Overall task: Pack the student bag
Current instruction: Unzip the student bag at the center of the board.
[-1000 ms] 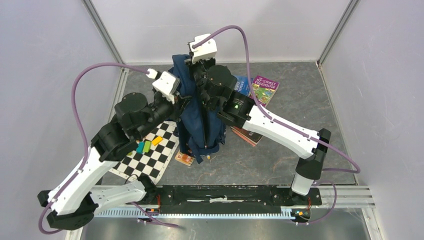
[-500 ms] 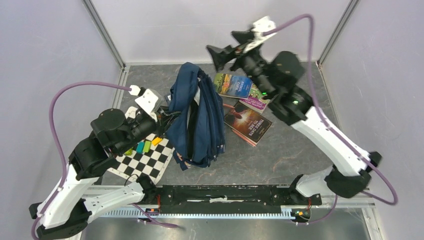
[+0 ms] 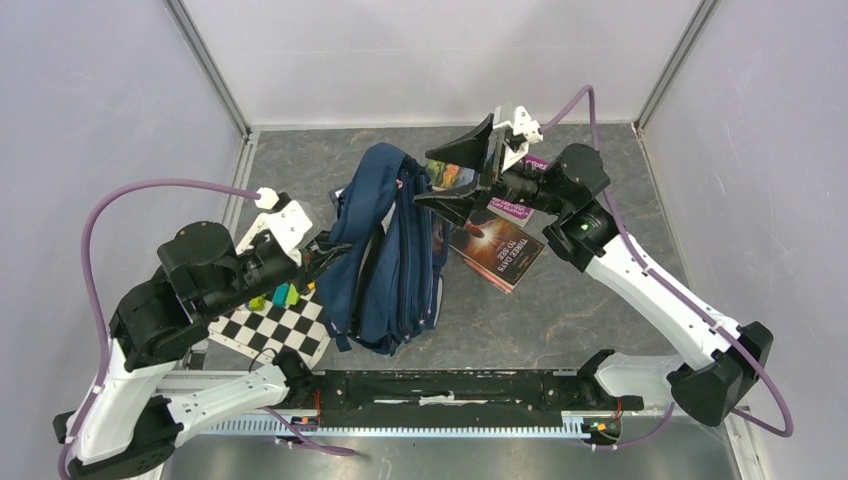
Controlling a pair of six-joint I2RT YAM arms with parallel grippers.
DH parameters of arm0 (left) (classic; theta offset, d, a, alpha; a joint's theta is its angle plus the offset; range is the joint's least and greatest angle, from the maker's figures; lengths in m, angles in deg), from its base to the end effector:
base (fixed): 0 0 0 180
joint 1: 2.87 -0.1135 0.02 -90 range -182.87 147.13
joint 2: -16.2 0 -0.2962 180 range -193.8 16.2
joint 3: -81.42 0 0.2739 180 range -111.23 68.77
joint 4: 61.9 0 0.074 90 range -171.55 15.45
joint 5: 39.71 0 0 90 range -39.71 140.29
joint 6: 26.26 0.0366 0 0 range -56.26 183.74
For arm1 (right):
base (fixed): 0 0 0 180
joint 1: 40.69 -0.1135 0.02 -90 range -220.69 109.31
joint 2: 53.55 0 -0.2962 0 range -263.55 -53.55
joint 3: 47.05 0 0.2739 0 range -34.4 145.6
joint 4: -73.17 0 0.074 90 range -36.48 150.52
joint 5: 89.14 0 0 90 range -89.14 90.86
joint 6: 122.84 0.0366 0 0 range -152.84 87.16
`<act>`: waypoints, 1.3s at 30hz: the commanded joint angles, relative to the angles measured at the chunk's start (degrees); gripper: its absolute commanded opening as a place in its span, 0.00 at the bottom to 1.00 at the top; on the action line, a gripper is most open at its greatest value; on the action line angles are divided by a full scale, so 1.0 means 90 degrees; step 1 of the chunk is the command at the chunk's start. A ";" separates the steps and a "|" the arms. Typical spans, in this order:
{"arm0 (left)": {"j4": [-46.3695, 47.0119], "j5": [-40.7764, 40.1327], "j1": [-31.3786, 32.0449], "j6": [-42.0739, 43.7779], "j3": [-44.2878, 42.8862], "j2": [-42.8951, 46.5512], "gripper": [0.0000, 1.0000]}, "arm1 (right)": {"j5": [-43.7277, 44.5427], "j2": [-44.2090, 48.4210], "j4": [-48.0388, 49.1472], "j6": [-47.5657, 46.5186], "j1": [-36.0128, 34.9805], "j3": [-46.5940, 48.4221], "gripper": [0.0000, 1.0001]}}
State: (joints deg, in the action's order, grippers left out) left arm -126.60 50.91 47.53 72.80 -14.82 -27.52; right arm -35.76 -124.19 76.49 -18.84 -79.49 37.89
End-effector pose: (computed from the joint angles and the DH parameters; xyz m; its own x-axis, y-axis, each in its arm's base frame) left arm 0.0511 -0.0624 0.5122 -0.0104 0.2596 -0.9657 0.7887 0.5958 0.1517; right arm 0.2090 0.1961 0.4919 0.0000 0.2492 -0.9685 -0.9750 0.2154 0.0554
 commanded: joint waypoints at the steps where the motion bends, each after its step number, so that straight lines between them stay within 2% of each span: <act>1: -0.0413 0.0481 0.0036 0.0433 -0.0182 0.0016 0.02 | -0.1078 -0.0023 0.1293 0.0630 0.0064 -0.0204 0.89; 8: -0.0388 0.0625 0.0036 0.0409 -0.0204 -0.0049 0.02 | -0.1097 -0.0333 0.1245 -0.0038 0.0064 -0.0053 0.82; 14: -0.0294 0.0531 0.0036 0.0361 -0.0199 -0.0127 0.02 | -0.1220 -0.0612 0.1248 0.0006 -0.0009 0.0025 0.64; 19: -0.0244 0.0468 0.0036 0.0358 -0.0161 -0.0160 0.02 | -0.1079 -0.0553 0.1458 0.0036 -0.0191 -0.0152 0.57; 25: -0.0232 0.0492 0.0036 0.0385 -0.0176 -0.0258 0.02 | -0.0927 -0.0804 0.1412 -0.0081 -0.0490 0.0115 0.54; 27: -0.0221 0.0492 0.0036 0.0388 -0.0166 -0.0266 0.02 | -0.0520 -0.0886 0.1061 -0.0256 -0.0516 0.0296 0.44; 31: -0.0235 0.0312 0.0036 0.0426 -0.0175 -0.0269 0.02 | 0.0497 -0.0764 0.0531 -0.0659 -0.0507 0.0407 0.15; 33: -0.0304 0.0016 0.0036 0.0503 -0.0204 -0.0247 0.02 | 0.1022 -0.0647 0.0235 -0.0914 -0.0510 0.0463 0.05; 35: -0.0364 -0.0245 0.0031 0.0585 -0.0265 -0.0213 0.02 | 0.1765 -0.0591 -0.0401 -0.1242 -0.0512 0.0725 0.00; 39: -0.0481 -0.0378 0.0036 0.0662 -0.0510 -0.0171 0.02 | 0.2778 -0.0770 -0.1378 -0.2012 -0.0443 0.1285 0.00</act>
State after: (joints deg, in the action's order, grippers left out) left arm -126.82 49.86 47.53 75.45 -16.09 -29.69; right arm -26.28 -131.40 73.21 -28.41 -84.67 42.68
